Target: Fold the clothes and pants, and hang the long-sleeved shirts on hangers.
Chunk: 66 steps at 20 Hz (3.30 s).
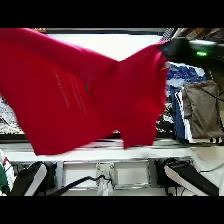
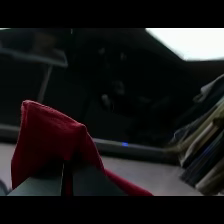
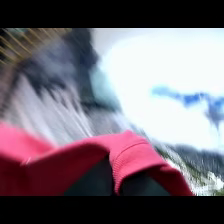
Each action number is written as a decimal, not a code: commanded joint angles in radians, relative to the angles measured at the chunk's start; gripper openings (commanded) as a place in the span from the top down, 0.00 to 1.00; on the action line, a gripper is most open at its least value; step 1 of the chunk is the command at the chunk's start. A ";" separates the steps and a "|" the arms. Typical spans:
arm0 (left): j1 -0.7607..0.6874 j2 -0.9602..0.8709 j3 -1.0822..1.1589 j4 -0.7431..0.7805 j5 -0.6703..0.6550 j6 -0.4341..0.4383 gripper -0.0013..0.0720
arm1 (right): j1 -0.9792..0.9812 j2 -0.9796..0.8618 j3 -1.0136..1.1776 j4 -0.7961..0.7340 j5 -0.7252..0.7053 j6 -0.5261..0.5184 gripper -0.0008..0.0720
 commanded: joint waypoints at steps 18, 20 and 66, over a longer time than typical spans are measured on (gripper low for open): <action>0.096 -0.168 -0.505 0.024 -0.389 -0.302 0.80 | -0.162 -0.348 -0.150 -0.188 0.037 -0.023 0.52; 0.124 -0.031 -0.701 0.026 -0.313 -0.394 0.71 | -0.156 -0.325 -0.187 -0.165 0.025 -0.033 0.52; 0.148 -0.215 -0.899 -0.074 -0.026 -0.365 0.97 | -0.159 -0.307 -0.212 -0.261 0.032 -0.006 0.54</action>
